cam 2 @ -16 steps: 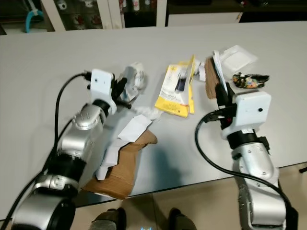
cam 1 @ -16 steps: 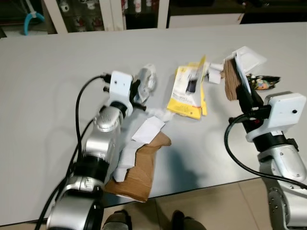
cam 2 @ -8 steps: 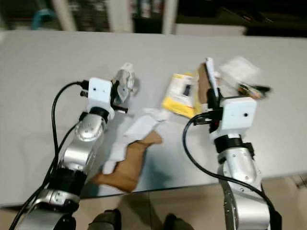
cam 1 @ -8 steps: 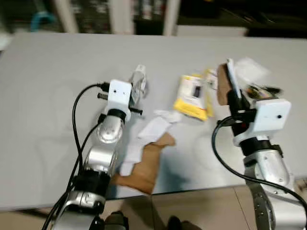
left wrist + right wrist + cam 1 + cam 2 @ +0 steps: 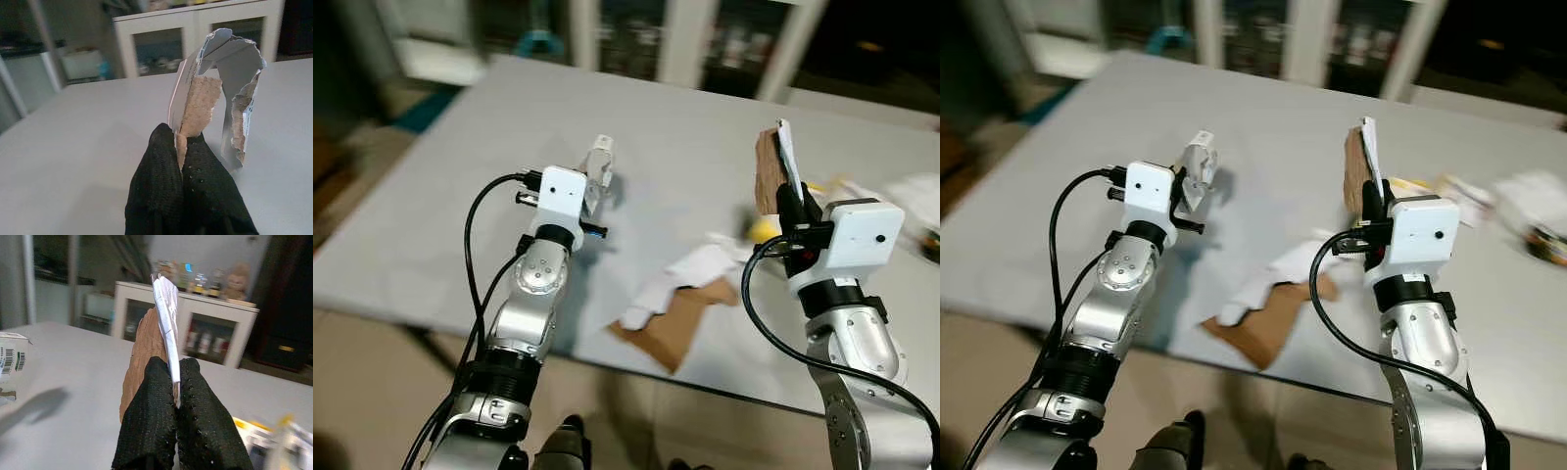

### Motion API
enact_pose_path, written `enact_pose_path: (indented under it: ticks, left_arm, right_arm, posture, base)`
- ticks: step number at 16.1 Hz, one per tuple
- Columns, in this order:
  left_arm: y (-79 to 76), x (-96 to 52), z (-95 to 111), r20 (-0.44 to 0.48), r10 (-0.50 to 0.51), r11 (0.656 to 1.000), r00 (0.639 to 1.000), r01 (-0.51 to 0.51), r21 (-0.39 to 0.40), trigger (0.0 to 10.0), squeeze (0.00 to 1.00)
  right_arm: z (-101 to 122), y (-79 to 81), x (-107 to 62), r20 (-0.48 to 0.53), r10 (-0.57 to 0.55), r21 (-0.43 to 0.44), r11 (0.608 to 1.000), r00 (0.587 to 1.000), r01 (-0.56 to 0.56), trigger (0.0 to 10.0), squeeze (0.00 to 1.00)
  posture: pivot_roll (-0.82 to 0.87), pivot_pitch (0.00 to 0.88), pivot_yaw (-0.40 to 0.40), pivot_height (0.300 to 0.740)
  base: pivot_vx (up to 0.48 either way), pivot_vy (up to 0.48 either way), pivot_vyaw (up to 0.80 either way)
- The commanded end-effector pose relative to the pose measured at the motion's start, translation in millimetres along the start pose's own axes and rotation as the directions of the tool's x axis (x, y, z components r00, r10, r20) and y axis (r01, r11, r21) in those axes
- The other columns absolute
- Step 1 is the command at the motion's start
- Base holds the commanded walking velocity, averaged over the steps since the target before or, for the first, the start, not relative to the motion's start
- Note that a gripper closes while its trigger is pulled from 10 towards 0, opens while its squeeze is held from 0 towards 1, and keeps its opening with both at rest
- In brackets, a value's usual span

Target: Picking trash to rubbish bin

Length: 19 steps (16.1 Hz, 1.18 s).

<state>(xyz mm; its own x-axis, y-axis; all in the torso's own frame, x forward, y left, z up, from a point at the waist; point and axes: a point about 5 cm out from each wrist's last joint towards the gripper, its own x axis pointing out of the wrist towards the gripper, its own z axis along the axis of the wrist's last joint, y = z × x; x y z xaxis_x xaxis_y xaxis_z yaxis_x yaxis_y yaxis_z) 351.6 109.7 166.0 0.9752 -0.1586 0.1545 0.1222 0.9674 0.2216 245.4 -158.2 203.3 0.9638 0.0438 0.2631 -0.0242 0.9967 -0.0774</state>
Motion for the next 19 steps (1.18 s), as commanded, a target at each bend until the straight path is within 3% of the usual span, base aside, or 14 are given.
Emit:
enact_pose_path:
  ticks: [1, 19]
  left_arm:
    - [-5.5, 2.4, 5.9, 0.015, -0.019, 1.000, 1.000, 0.019, 0.008, 10.0, 0.00]
    - [-7.0, 6.9, 3.7, -0.036, -0.046, 0.998, 0.998, 0.045, -0.042, 10.0, 0.00]
  right_arm:
    - [-1.5, -4.5, -1.1, -0.011, -0.028, -0.015, 0.999, 1.000, 0.028, 0.0, 0.00]
    - [-1.5, -8.3, 0.5, -0.008, -0.069, 0.003, 0.998, 0.998, 0.069, 0.0, 0.00]
  posture:
    - [0.17, 0.093, -0.054, 0.740]
    - [0.16, 0.104, -0.041, 0.740]
  base:
    - [0.000, 0.000, 0.80]
    - [0.000, 0.000, 0.80]
